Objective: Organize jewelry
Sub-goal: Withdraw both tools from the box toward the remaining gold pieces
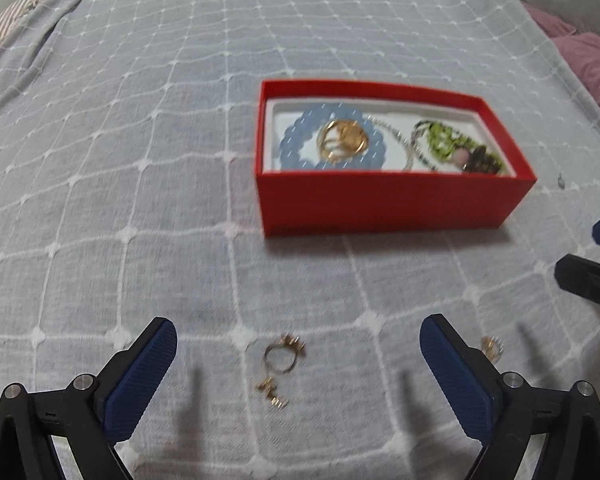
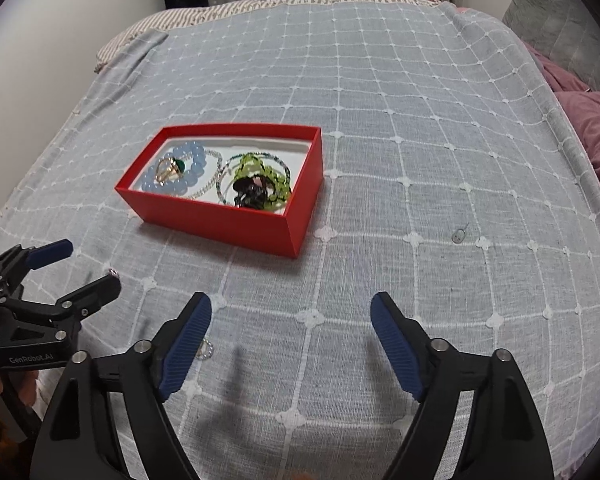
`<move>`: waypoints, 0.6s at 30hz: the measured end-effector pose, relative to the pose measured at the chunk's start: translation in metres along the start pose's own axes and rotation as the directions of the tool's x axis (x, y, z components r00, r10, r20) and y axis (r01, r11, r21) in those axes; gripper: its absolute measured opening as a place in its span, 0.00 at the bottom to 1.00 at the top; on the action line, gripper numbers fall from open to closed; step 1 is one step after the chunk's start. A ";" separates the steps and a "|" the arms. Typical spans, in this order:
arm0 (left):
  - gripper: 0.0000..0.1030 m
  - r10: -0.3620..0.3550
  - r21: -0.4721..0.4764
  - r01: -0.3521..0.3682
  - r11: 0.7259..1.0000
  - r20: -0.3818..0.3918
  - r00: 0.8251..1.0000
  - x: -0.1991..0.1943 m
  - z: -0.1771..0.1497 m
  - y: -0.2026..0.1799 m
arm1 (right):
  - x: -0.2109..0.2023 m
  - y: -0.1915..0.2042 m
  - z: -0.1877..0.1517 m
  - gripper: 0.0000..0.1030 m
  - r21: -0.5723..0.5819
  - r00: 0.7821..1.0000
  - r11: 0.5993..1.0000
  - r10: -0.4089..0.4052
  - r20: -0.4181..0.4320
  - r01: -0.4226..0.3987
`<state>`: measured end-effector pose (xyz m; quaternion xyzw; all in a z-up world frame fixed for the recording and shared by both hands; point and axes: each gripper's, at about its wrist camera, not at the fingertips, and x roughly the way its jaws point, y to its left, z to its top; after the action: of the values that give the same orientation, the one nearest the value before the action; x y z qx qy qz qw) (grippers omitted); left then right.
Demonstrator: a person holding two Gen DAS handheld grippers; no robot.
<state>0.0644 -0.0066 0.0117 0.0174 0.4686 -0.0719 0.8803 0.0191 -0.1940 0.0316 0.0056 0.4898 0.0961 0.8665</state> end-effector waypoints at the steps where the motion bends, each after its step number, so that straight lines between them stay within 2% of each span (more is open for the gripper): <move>1: 0.99 0.001 -0.002 -0.001 1.000 -0.008 1.000 0.001 -0.003 0.002 | 0.001 0.002 -0.003 0.89 -0.009 1.000 1.000 -0.006 -0.005 0.006; 8: 0.99 0.046 0.024 -0.045 0.999 -0.022 0.999 0.000 -0.023 0.016 | 0.012 0.017 -0.024 0.93 -0.088 0.998 0.996 0.005 -0.056 -0.010; 15: 0.99 0.057 0.067 -0.054 0.996 -0.032 0.998 0.004 -0.040 0.022 | 0.029 0.038 -0.045 0.93 -0.189 0.995 0.982 0.010 -0.095 -0.028; 18: 0.99 0.064 0.086 -0.061 0.994 -0.022 0.998 0.008 -0.045 0.021 | 0.032 0.044 -0.050 0.98 -0.214 0.998 0.977 -0.002 -0.063 -0.011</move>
<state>0.0352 0.0180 -0.0208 0.0705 0.4753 -0.0640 0.8747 -0.0150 -0.1493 -0.0169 -0.0898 0.5034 0.1505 0.8461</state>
